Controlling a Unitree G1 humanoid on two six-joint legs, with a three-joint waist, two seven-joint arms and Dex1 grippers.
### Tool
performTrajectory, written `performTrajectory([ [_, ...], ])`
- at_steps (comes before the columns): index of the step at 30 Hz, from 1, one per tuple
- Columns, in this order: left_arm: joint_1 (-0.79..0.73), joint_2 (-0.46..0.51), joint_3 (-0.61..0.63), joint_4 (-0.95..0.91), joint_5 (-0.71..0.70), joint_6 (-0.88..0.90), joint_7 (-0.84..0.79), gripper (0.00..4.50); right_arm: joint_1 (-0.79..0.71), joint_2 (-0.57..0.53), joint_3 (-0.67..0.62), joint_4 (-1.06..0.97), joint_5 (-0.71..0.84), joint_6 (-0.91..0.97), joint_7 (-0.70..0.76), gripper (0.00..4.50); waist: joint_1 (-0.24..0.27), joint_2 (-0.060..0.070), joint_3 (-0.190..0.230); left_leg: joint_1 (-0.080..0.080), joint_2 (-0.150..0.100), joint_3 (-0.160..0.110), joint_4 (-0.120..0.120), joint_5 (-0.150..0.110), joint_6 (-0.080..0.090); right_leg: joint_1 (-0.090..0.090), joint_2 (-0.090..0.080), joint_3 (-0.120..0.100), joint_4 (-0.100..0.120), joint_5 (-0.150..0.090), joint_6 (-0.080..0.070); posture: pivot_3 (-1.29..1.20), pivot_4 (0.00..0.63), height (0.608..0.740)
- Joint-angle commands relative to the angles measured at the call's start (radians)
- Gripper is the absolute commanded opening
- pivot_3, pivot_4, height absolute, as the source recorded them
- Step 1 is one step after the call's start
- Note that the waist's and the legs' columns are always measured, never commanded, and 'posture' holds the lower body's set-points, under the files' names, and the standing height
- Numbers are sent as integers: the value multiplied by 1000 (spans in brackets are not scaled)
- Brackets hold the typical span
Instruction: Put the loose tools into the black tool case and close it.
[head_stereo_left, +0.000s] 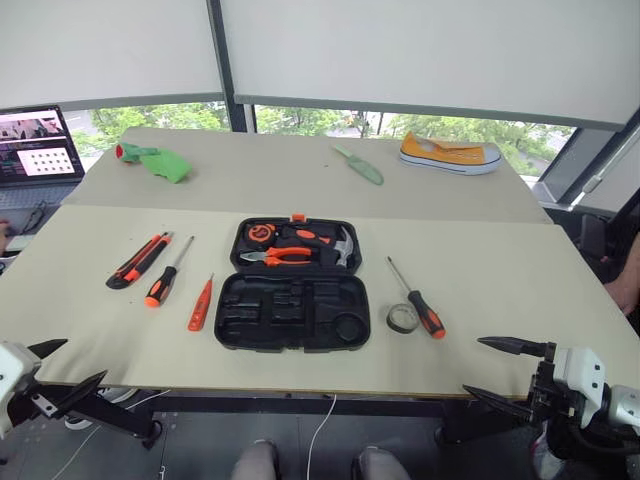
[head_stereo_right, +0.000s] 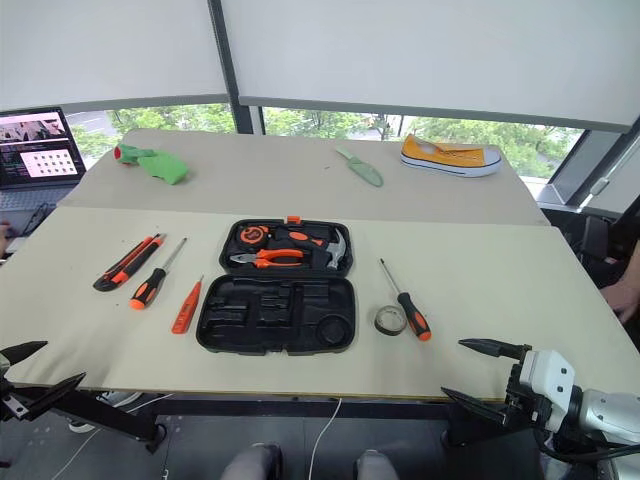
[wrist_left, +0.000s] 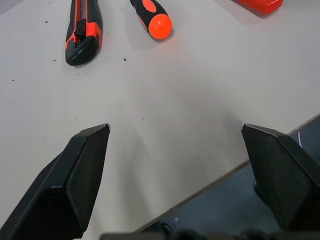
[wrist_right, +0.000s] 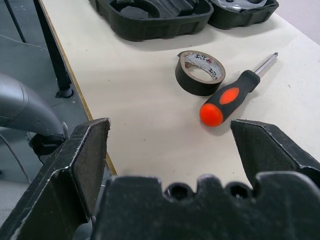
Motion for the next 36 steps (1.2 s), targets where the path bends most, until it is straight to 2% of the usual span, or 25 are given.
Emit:
performTrajectory([
  [1, -45, -18, 44, -22, -76, 79, 61, 4500, -61, 40, 16, -76, 59, 46, -63, 4457, 0, 0, 0, 0, 0, 0, 0, 0, 0, 0, 0, 0, 0, 0, 0, 0, 150, 740],
  [3, -113, -143, 121, -67, -224, 249, 274, 4500, -146, 96, 53, -196, 189, 158, -128, 4457, -4, 1, 0, 1, 1, 0, 0, 0, 0, 0, 0, 0, 0, 0, 0, 0, 150, 740],
  [5, -131, -223, 156, -101, -272, 333, 392, 4500, -179, 133, 65, -253, 218, 190, -163, 4457, -13, 2, 0, 1, 1, 0, 1, 0, 0, 2, 0, 1, 3, 3, 0, 0, 150, 740],
  [7, -131, -260, 166, -136, -284, 399, 462, 4500, -191, 166, 76, -299, 208, 193, -200, 4457, -12, -1, -1, 1, 3, 0, 2, 0, 1, 3, 2, 1, 4, 7, 7, 0, 150, 740],
  [9, -131, -274, 153, -177, -299, 438, 497, 4500, -200, 188, 86, -330, 201, 197, -231, 4457, -11, -7, -4, 2, 2, -1, 1, 0, 1, 5, 2, 1, 4, 5, 7, 0, 150, 740],
  [11, -143, -258, 116, -222, -308, 497, 518, 4500, -209, 204, 90, -341, 195, 199, -251, 4457, 0, -10, -5, 2, 1, -1, 1, 0, 1, 5, 2, 0, 4, 7, 2, 0, 150, 740],
  [14, -258, -176, 19, -269, -330, 659, 572, 4500, -229, 215, 100, -337, 186, 194, -262, 4457, 19, -9, -5, 2, 0, -1, 2, -1, 0, 1, 0, -1, 3, 7, 0, 0, 150, 740],
  [15, -298, -147, -19, -274, -330, 715, 583, 4500, -235, 214, 105, -333, 185, 196, -259, 4457, 22, -9, -4, 2, 0, 0, 2, -1, 0, 1, 0, -2, 3, 5, -5, 0, 150, 740],
  [19, -479, -82, -162, -237, -323, 871, 613, 4500, -254, 207, 121, -319, 181, 197, -238, 4457, 20, -8, -5, 2, 0, 0, 2, -1, 0, 1, -1, -1, 2, 6, -1, 0, 150, 740],
  [23, -680, -69, -331, -105, -201, 954, 696, 4500, -266, 209, 125, -308, 178, 197, -234, 4457, 10, -8, -5, 2, 0, 0, 2, 0, 1, 5, 2, 0, 3, 13, 0, 0, 150, 740],
  [25, -759, -94, -372, -37, -165, 957, 724, 4500, -265, 213, 127, -307, 173, 192, -237, 4457, 3, -8, -5, 3, 1, -1, 2, 4, 8, 6, 4, 1, 3, 12, 0, 0, 150, 740],
  [28, -820, -111, -405, 34, -113, 940, 749, 4500, -260, 220, 128, -306, 167, 184, -241, 4457, -3, -8, -5, 2, 1, -1, 0, 5, 8, 5, 5, 3, 3, 11, 1, 0, 150, 740],
  [31, -862, -114, -452, 103, -70, 946, 741, 3732, -246, 227, 122, -311, 160, 176, -250, 4500, -1, -8, -5, 2, 0, -1, -1, 4, 8, 4, 5, 3, 3, 10, 1, 0, 150, 740],
  [35, -855, -105, -451, 100, -72, 931, 670, 2101, -220, 221, 96, -314, 158, 165, -252, 4500, 2, -7, -5, 2, 0, -1, 0, 4, 8, 5, 5, 3, 3, 10, 1, 0, 150, 740],
  [36, -850, -101, -440, 98, -68, 890, 646, 1836, -216, 219, 92, -316, 159, 163, -252, 4500, 2, -7, -5, 2, 0, -1, 0, 4, 8, 5, 5, 3, 3, 10, 1, 0, 150, 740],
])
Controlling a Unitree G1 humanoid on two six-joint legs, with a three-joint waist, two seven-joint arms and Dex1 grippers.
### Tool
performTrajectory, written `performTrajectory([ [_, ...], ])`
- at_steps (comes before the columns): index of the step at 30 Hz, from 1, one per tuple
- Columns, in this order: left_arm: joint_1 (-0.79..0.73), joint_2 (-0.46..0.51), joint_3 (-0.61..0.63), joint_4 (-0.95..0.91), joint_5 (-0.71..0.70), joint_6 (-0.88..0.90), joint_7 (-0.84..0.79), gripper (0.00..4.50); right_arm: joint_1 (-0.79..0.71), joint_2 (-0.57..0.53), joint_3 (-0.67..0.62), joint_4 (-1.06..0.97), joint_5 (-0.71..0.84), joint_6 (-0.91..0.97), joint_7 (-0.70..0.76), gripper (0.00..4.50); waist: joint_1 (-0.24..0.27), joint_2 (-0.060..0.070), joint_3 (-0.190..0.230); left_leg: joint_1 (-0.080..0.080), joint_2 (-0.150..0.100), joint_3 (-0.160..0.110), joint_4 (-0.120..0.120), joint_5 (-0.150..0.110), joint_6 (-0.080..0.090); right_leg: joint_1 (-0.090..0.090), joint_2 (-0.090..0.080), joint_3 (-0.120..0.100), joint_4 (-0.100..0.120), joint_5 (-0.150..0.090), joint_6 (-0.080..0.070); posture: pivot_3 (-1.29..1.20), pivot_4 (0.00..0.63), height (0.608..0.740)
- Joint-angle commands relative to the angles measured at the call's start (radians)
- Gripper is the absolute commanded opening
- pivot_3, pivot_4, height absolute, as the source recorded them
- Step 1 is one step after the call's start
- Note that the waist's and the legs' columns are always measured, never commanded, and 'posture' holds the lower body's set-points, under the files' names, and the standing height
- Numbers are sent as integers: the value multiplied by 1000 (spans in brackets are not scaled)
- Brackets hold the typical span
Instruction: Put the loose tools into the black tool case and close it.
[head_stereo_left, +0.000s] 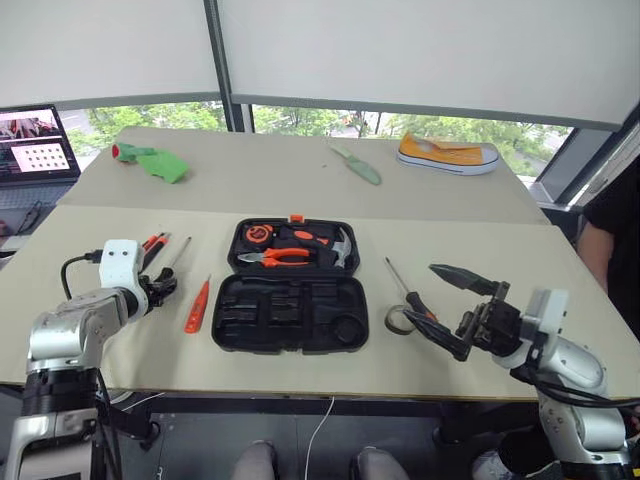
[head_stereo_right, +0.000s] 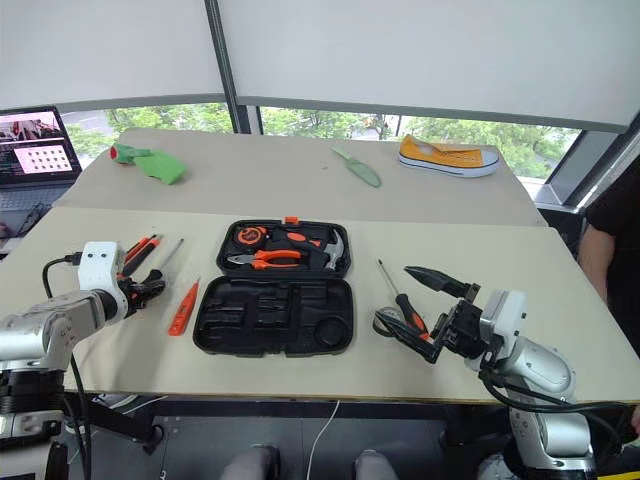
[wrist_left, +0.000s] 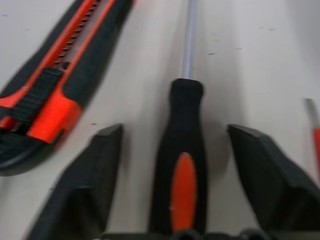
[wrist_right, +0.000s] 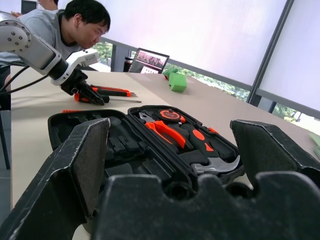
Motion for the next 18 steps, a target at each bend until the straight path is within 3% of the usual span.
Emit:
performTrajectory([
  [1, 15, 19, 25, -8, 3, -118, -100, 1435, 5, -11, -49, -28, 6, -30, -5, 4500, 1, 0, 0, 0, 0, 0, 0, 0, 0, 0, 0, 0, 0, 0, 0, 0, 150, 740],
  [3, 23, 33, 34, -12, 8, -265, -201, 865, 9, -15, -59, -31, 9, -28, -4, 4500, 2, 0, 0, 0, 0, 0, 0, 0, -1, 0, -1, 0, 0, 0, 0, 0, 150, 740],
  [8, -14, 93, -70, 17, 60, -691, -589, 870, 4, -57, -111, -23, 24, -1, 5, 4500, 10, 0, 1, -3, 0, 1, 1, -1, -2, -3, -2, 0, 0, 0, -1, 0, 150, 740],
  [13, -190, 86, -314, 91, 144, -886, -967, 870, -7, -170, -124, 37, 40, 43, 106, 4500, 27, 1, 1, -6, -2, 2, 3, 0, 0, -2, -4, -1, -3, 0, 0, 0, 150, 740],
  [18, -349, 36, -481, 302, 346, -1061, -1006, 870, -46, -211, -84, 56, 40, 73, 169, 4500, 12, 2, 1, -6, -2, 2, 4, 1, 2, -2, -2, 0, -3, 1, 2, 0, 150, 740],
])
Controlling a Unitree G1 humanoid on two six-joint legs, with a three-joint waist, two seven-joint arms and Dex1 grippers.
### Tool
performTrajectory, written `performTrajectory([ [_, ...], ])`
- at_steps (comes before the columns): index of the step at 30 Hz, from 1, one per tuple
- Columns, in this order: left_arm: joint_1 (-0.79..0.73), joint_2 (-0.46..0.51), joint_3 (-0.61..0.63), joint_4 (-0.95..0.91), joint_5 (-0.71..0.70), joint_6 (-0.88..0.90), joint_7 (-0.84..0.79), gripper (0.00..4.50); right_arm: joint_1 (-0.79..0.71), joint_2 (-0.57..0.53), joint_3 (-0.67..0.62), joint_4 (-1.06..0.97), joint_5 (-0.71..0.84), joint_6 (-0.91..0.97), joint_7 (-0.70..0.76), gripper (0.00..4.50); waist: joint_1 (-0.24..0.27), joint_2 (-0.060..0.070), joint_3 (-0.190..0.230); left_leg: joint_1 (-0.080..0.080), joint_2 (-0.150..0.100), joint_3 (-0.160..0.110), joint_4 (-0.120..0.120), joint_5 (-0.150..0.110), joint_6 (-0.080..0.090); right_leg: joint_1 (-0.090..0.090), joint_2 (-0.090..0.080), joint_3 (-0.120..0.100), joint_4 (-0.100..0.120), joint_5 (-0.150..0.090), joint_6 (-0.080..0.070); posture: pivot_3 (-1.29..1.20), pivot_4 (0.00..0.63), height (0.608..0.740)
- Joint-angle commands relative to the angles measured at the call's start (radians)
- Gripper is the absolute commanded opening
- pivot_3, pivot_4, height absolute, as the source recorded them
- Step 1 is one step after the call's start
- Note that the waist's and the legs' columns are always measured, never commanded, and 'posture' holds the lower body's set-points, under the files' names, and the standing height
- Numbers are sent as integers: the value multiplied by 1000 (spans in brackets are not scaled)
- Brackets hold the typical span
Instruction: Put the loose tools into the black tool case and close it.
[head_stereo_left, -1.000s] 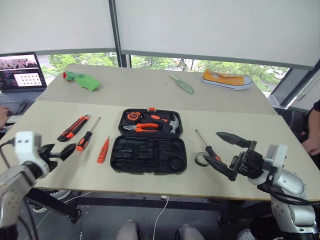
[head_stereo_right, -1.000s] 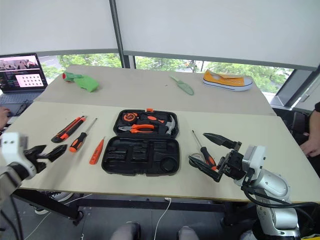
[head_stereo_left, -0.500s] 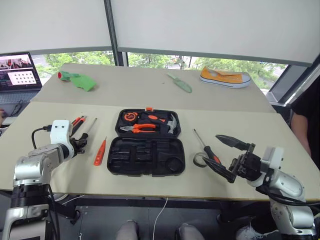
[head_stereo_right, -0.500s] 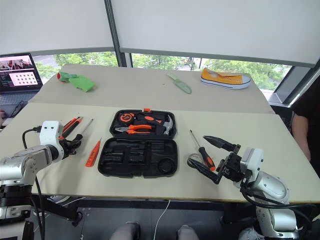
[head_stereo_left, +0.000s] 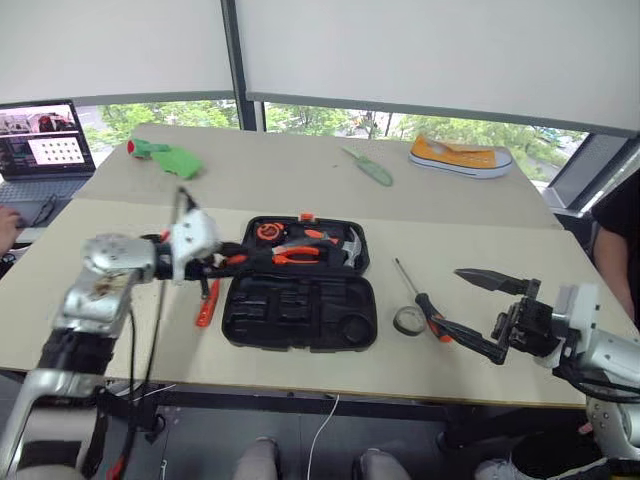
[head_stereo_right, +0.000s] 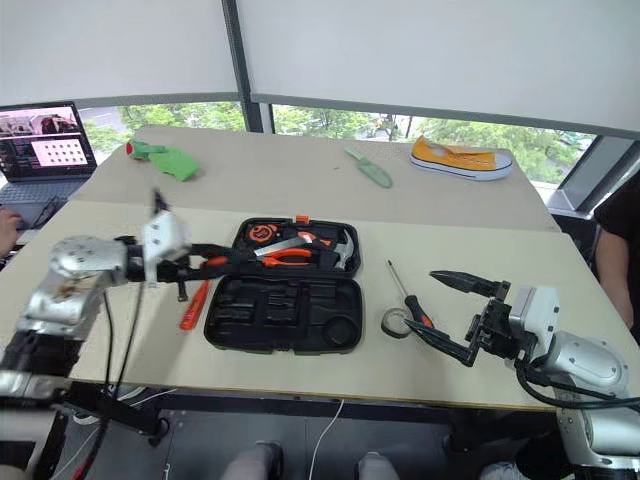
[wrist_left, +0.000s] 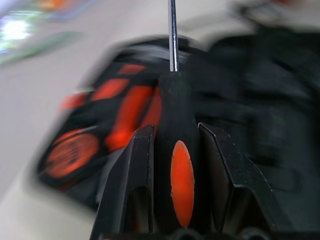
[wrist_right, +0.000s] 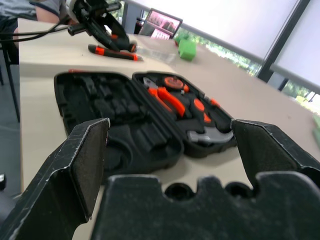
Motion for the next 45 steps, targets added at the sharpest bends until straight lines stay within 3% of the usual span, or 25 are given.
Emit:
performTrajectory([
  [1, -94, -39, -56, 143, 115, -115, 17, 870, -35, -25, 15, -10, 15, 23, 44, 4500, -9, 0, 0, -1, 0, 0, 0, 0, 0, -1, 1, 0, 0, 0, 0, 0, 150, 740],
  [7, -161, -81, -99, 282, 206, -169, 30, 870, -111, -40, 28, 22, 1, 48, 53, 4500, -13, 1, 1, -2, 0, -1, 1, 0, 1, -2, 2, 1, 2, 0, 1, 0, 150, 740],
  [14, -150, -75, -105, 312, 259, -212, 41, 870, -110, -28, 39, 13, -8, 51, 53, 4500, -6, 1, 1, -3, 1, -1, 3, 0, 1, -2, 2, 1, 3, 0, 2, 0, 150, 740],
  [19, -145, -100, -52, 322, 218, -255, 87, 2727, -106, -21, 47, 1, -8, 58, 41, 4500, -6, 1, 1, -2, 1, -1, 4, 0, 1, -2, 2, 1, 4, 0, 2, 0, 150, 740],
  [20, -145, -130, -7, 311, 157, -221, 102, 3031, -105, -20, 47, -4, -4, 64, 37, 4500, -5, 1, 1, -2, 1, -1, 4, 0, 1, -2, 2, 1, 4, 0, 2, 0, 150, 740],
  [23, -119, -184, 92, 243, -8, -80, 68, 3031, -99, -15, 42, -15, 13, 85, 24, 4500, -3, 1, 1, -4, 1, -2, 5, 1, 2, -2, 2, 0, 4, 0, 3, 0, 150, 740],
  [26, -92, -194, 120, 199, -42, 15, 78, 2374, -92, -4, 31, -26, 37, 108, 5, 4500, -6, 1, 1, -5, 0, -2, 6, 1, 3, -2, 1, 0, 4, 1, 3, 0, 150, 740],
  [32, -31, -212, 75, 145, 24, 109, 148, 182, -79, 11, 31, -30, 35, 114, -10, 4500, -9, 2, 1, -5, 0, -2, 6, 1, 3, -2, 2, 0, 4, 1, 3, 0, 150, 740],
  [45, 13, -260, -5, 192, 146, 45, 256, 57, -55, 56, 24, -19, 28, 121, -76, 4500, -3, 4, 0, -4, 0, -3, 9, 1, 3, 1, 2, 0, 4, 1, 3, 0, 150, 740],
])
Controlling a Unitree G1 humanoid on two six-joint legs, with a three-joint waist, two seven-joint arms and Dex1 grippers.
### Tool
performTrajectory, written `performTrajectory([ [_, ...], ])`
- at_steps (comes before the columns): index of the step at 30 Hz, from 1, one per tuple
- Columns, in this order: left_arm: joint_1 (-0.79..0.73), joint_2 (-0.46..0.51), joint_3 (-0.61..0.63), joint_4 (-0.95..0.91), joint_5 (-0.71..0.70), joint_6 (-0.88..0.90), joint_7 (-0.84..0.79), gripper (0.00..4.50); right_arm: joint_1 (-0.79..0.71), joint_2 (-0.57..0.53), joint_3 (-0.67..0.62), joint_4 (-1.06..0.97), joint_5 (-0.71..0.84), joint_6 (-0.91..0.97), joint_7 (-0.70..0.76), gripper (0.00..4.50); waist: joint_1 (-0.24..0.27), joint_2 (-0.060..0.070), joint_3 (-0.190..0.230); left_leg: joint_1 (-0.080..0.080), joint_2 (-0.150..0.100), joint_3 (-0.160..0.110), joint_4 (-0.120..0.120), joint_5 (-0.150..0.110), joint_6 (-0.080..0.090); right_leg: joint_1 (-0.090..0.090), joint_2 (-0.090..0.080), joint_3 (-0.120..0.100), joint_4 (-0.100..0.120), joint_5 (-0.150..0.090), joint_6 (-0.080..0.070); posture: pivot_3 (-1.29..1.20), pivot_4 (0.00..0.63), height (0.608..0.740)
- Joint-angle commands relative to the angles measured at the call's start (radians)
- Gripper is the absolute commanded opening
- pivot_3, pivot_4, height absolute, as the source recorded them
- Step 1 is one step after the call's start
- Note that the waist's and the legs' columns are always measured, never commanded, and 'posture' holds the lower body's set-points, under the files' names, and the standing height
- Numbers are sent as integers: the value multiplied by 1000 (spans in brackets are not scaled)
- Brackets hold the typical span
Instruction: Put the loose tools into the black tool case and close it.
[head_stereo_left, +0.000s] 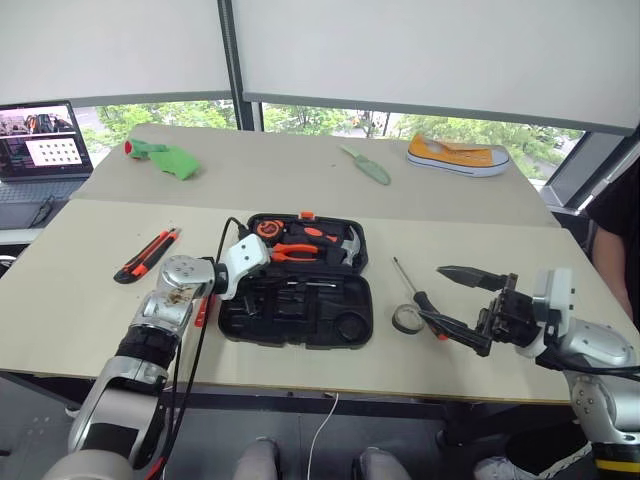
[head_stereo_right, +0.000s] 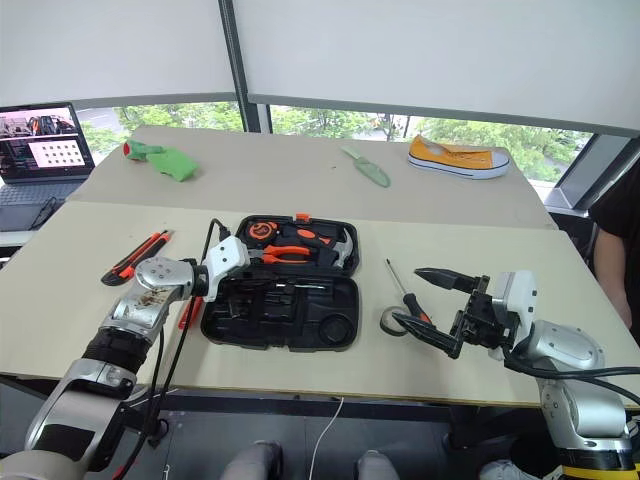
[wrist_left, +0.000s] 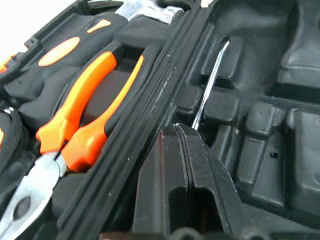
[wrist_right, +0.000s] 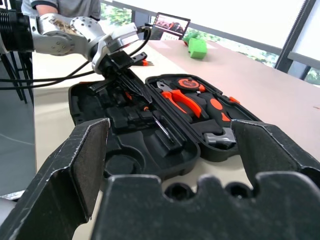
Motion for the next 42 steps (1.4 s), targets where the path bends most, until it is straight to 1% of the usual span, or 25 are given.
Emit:
performTrajectory([
  [1, 12, -29, -3, 27, 3, 4, 19, 57, 9, 12, -25, -22, -2, 2, -31, 4500, 1, 1, 0, 0, 0, 0, 0, 0, 0, 1, 0, 0, 0, 0, 0, 0, 150, 740],
  [2, 16, -33, 10, 30, -14, -12, 12, 57, 13, 15, -22, -25, -4, 4, -38, 4500, 2, 1, 0, 1, 0, 0, 1, 0, 0, 2, 0, 0, 0, 0, 0, 0, 150, 740],
  [4, 27, -68, 123, -17, -171, -62, -36, 549, 32, 22, -34, -48, -1, 16, -70, 4500, 2, 1, 0, 2, 0, -1, 2, 0, 0, 4, 0, 0, 0, 0, 1, 0, 150, 740],
  [5, 32, -77, 160, -38, -224, -71, -60, 698, 39, 23, -39, -59, 3, 21, -82, 4500, 1, 0, 0, 2, 0, -1, 2, 0, 0, 4, 0, 0, 0, 0, 1, 0, 150, 740],
  [6, 38, -79, 191, -62, -273, -73, -91, 1090, 49, 21, -45, -73, 14, 34, -91, 4500, 0, 0, 0, 2, 0, -1, 2, 0, 0, 3, -1, -1, 0, 0, 1, 0, 150, 740],
  [7, 54, -54, 207, -90, -294, -66, -122, 1408, 61, 24, -63, -89, 16, 34, -113, 4500, -2, 0, 0, 1, 0, -1, 2, 0, 0, 3, -1, -1, 0, 0, 0, 0, 150, 740],
  [8, 81, -14, 219, -127, -317, -45, -172, 1740, 73, 30, -86, -103, -1, 31, -158, 4500, -2, 0, 0, -1, 0, -1, 2, 0, 0, 1, -1, -1, 0, 0, 0, 0, 150, 740],
  [10, 136, 62, 240, -206, -353, 2, -237, 2494, 117, 15, -128, -125, -76, 85, -281, 4500, -12, 1, 0, -2, 0, -1, 2, 0, 0, -1, 0, 0, 0, 0, 0, 0, 150, 740],
  [12, 185, 107, 271, -270, -397, 15, -267, 3177, 196, -4, -159, -158, -73, 127, -288, 4500, -15, 2, -1, -1, 1, -1, 0, -1, 1, -1, 1, 1, 0, 0, 0, 0, 150, 740],
  [14, 244, 133, 317, -315, -430, 23, -257, 3853, 300, -14, -192, -191, -65, 147, -269, 4500, -10, 2, -1, -1, 0, -1, -1, -1, 1, -1, 0, 1, 0, 0, 0, 0, 150, 740],
  [15, 272, 146, 349, -327, -462, 70, -246, 4225, 347, -17, -210, -202, -74, 166, -280, 4500, -5, 3, -1, 0, 0, 0, -1, -1, 1, -1, 0, 1, 0, 0, 0, 0, 150, 740],
  [16, 301, 160, 374, -336, -482, 102, -237, 4437, 386, -20, -226, -209, -85, 187, -297, 4500, -3, 3, -1, 0, 0, -1, -1, -1, 1, 0, -1, 0, 0, 0, 0, 0, 150, 740],
  [19, 440, 219, 426, -351, -516, 92, -335, 4437, 488, -9, -280, -203, -112, 218, -333, 4500, -4, 3, -1, 0, 0, 0, 0, -1, 1, -1, -2, 0, -1, -1, -1, 0, 150, 740],
  [21, 516, 244, 449, -363, -527, 93, -364, 4437, 534, -7, -295, -207, -117, 227, -331, 4500, -8, 3, -1, 1, 0, 2, 0, -2, 0, -1, -4, 0, -1, -5, -7, 0, 150, 740],
  [22, 542, 249, 457, -368, -529, 89, -367, 4437, 548, -12, -293, -216, -125, 230, -327, 4500, -9, 3, -1, 2, 0, 2, 0, -4, -3, 0, -4, 0, -1, -5, -7, 0, 150, 740],
  [23, 559, 245, 467, -372, -531, 72, -365, 4437, 527, -28, -278, -252, -101, 279, -341, 4500, -9, 3, -1, 2, 1, 2, 0, -5, -5, -1, -4, 0, -1, -6, -5, 0, 150, 740],
  [25, 578, 237, 467, -392, -533, 47, -374, 4437, 433, -59, -238, -296, -46, 398, -390, 4500, -11, 3, -1, 3, 2, 2, 0, -6, -6, -3, -4, -1, -2, -6, -4, 0, 150, 740],
  [29, 568, 212, 456, -425, -539, 42, -355, 4437, 269, -154, -117, -308, -62, 621, -449, 4500, -15, 3, 0, 3, 2, 3, 0, -6, -7, -4, -5, -1, -2, -3, -4, 0, 150, 740],
  [33, 554, 204, 447, -442, -537, 38, -341, 4437, 124, -179, -19, -306, -51, 808, -517, 4500, -3, 3, -1, 3, 2, 3, 0, -6, -6, -4, -5, -2, -5, -3, -5, 0, 150, 740],
  [34, 552, 202, 446, -445, -538, 38, -337, 4437, 91, -175, 4, -298, -57, 835, -529, 4500, -2, 3, -1, 1, 2, 3, 0, -4, -4, -4, -5, -2, -5, -1, -9, 0, 150, 740],
  [35, 552, 201, 446, -449, -538, 39, -334, 4437, 55, -168, 30, -282, -72, 864, -552, 4500, -2, 3, -1, -1, 1, 3, 0, -3, -1, -4, -5, -1, -5, -2, -9, 0, 150, 740],
  [36, 552, 199, 444, -455, -539, 38, -330, 4437, 16, -160, 66, -259, -93, 867, -559, 4500, -3, 3, -1, -4, 1, 4, 0, -2, 3, -4, -5, -1, -5, -2, -8, 0, 150, 740],
  [38, 560, 195, 441, -471, -539, 40, -322, 4437, -52, -137, 122, -208, -138, 866, -592, 4500, -4, 3, -1, -6, 0, 3, 1, -3, 5, -5, -5, 0, -5, 0, -1, 0, 150, 740],
  [39, 563, 194, 439, -478, -538, 39, -321, 4437, -75, -131, 144, -188, -163, 845, -597, 4500, -4, 3, -1, -6, 1, 4, 1, -4, 6, -5, -4, 0, -5, 1, 0, 0, 150, 740],
  [42, 573, 188, 438, -506, -544, 45, -313, 4437, -123, -114, 184, -151, -191, 871, -610, 4500, -5, 3, -1, -7, 1, 3, 1, -4, 6, -6, -4, -1, -5, 0, 0, 0, 150, 740],
])
